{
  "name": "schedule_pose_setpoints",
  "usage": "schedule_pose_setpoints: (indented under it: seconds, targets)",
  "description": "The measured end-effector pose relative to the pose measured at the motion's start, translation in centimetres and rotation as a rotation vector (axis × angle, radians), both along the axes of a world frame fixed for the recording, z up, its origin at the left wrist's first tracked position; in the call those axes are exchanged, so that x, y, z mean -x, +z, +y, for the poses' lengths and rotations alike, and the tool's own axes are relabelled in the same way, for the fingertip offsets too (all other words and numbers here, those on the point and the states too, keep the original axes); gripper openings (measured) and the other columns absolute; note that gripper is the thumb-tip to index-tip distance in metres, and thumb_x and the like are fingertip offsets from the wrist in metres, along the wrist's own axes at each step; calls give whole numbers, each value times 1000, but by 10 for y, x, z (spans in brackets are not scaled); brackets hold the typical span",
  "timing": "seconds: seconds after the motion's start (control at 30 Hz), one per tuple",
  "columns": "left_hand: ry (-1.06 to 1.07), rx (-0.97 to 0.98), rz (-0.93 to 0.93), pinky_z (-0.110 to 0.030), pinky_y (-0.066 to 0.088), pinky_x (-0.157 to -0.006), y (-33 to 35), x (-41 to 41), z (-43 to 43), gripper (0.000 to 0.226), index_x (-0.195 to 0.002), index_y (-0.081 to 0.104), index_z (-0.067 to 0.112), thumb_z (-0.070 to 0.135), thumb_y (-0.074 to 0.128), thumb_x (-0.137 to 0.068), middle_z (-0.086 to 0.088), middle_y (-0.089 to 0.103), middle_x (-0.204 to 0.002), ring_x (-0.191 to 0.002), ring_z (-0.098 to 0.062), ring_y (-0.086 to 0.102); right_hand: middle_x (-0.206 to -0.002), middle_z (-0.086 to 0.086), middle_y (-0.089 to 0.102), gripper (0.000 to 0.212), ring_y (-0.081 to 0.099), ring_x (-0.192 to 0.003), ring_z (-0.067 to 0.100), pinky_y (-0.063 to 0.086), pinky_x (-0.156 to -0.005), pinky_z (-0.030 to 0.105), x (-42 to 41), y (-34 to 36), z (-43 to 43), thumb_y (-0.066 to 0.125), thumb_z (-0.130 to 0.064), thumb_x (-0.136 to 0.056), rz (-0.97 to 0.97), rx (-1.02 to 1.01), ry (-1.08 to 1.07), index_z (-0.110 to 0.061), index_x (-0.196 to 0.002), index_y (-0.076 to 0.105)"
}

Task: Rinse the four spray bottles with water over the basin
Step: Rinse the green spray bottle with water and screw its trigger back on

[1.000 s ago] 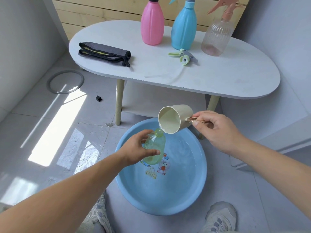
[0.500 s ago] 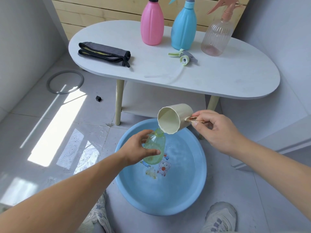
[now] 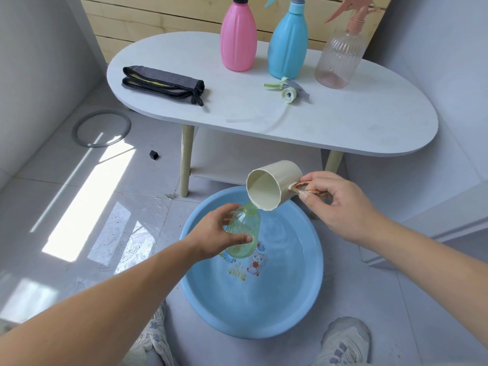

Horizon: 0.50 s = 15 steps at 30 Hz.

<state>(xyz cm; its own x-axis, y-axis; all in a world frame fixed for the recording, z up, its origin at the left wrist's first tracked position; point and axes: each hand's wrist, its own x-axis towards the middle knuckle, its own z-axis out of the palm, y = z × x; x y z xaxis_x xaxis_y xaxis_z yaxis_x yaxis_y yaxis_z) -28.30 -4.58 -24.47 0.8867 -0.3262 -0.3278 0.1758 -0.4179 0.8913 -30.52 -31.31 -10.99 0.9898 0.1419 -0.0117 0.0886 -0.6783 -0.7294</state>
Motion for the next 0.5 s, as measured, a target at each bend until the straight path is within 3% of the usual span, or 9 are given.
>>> schedule_pose_setpoints:
  seconds: [0.1,0.23,0.3,0.5]
  targets:
    - [-2,5,5,-41,56,-105,1,0,-1,96,-139,57,33,57,91,-53,6,68,-131,-124,-11,63,-116,-5,62,14,57,-108,-5,47,-83,18,1,1,0,64,-21,-93,-20,18,9,-17,-81,73]
    - [-8,-7,3,-41,54,-107,3,0,-2,82,-141,56,30,35,96,-70,5,66,-133,-125,-13,62,-117,-6,61,15,55,-110,-8,46,-84,25,2,3,1,64,-22,-93,-31,39,25,-19,-80,72]
    - [-9,-7,7,-40,55,-106,3,1,-2,82,-142,55,30,34,96,-71,4,66,-133,-127,-13,61,-118,-7,60,16,56,-108,-8,47,-83,27,2,4,1,64,-23,-93,-29,43,26,-19,-80,72]
    - [-1,8,9,-42,57,-103,5,1,-2,92,-139,57,34,53,92,-55,6,67,-131,-124,-11,63,-119,-4,60,17,57,-103,-5,37,-80,1,2,6,2,65,-18,-93,-41,62,40,-12,-79,71]
